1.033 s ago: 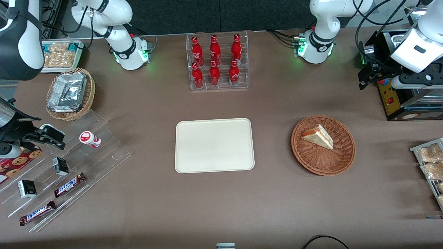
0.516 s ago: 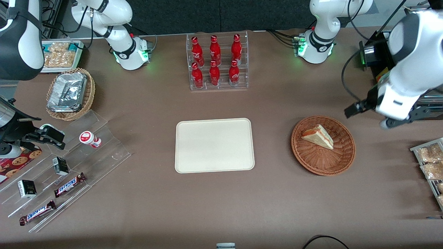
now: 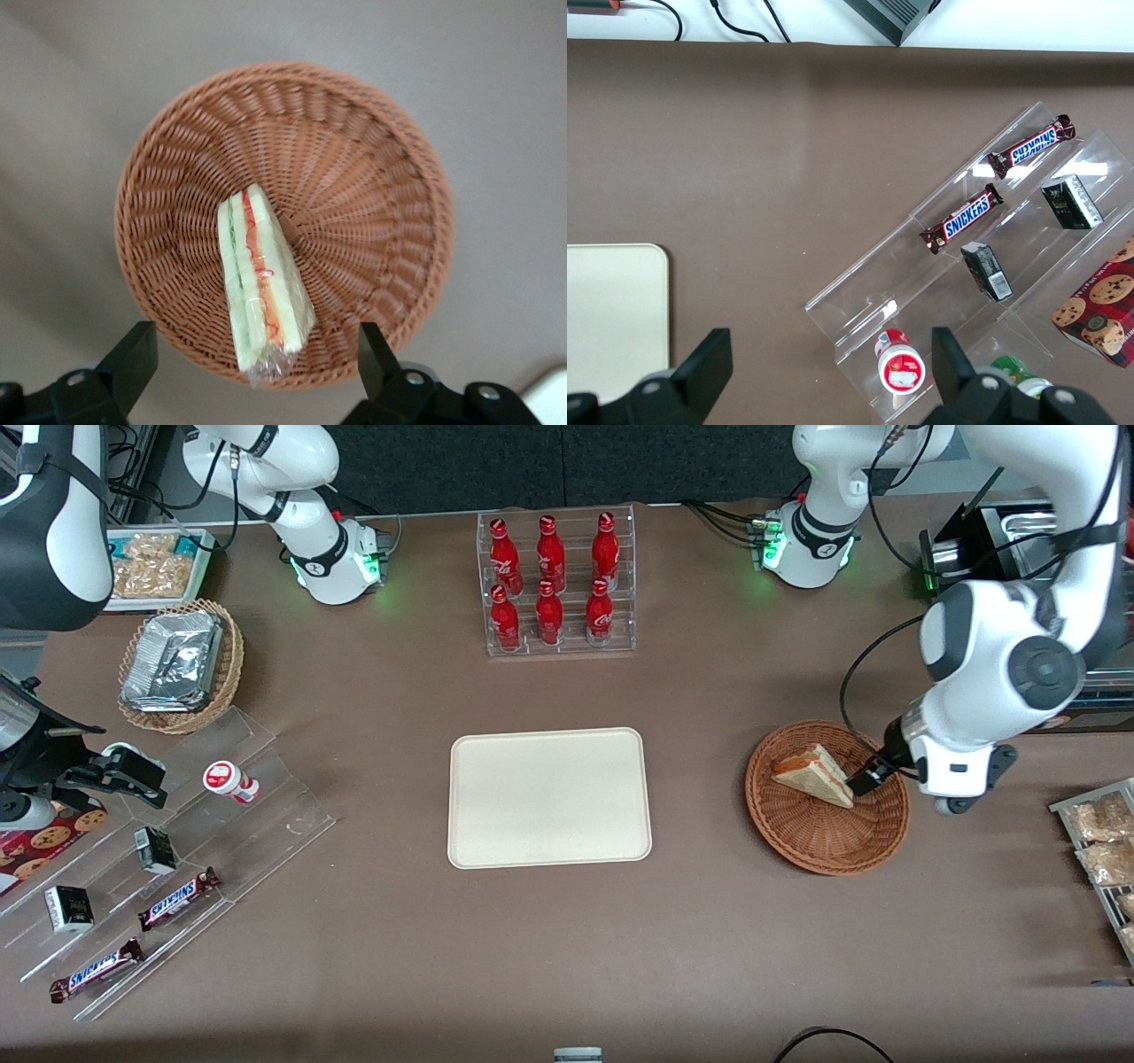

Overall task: Place sandwich from basket to tray
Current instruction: 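Close the left gripper on the wrapped sandwich and lift it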

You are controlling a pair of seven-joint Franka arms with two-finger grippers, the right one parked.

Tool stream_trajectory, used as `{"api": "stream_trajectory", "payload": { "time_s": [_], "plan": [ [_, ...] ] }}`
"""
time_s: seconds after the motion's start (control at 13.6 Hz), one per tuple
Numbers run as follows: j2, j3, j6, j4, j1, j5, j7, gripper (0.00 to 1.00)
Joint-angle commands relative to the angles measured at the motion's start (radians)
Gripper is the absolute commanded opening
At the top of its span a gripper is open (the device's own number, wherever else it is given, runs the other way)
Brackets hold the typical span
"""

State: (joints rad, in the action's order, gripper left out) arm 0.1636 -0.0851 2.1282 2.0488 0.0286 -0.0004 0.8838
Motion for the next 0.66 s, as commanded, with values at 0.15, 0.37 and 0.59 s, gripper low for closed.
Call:
{"api": "stream_trajectory", "payload": {
  "time_s": [0.15,0.37,0.59],
  "plan": [
    [0.028,0.007,0.169,0.121,0.016,-0.01,0.182,1.0],
    [0.066,0.007,0.231,0.154,0.016,-0.01,0.225,1.0],
    [0.105,0.007,0.301,0.168,0.017,-0.01,0.334,1.0]
  ]
}}
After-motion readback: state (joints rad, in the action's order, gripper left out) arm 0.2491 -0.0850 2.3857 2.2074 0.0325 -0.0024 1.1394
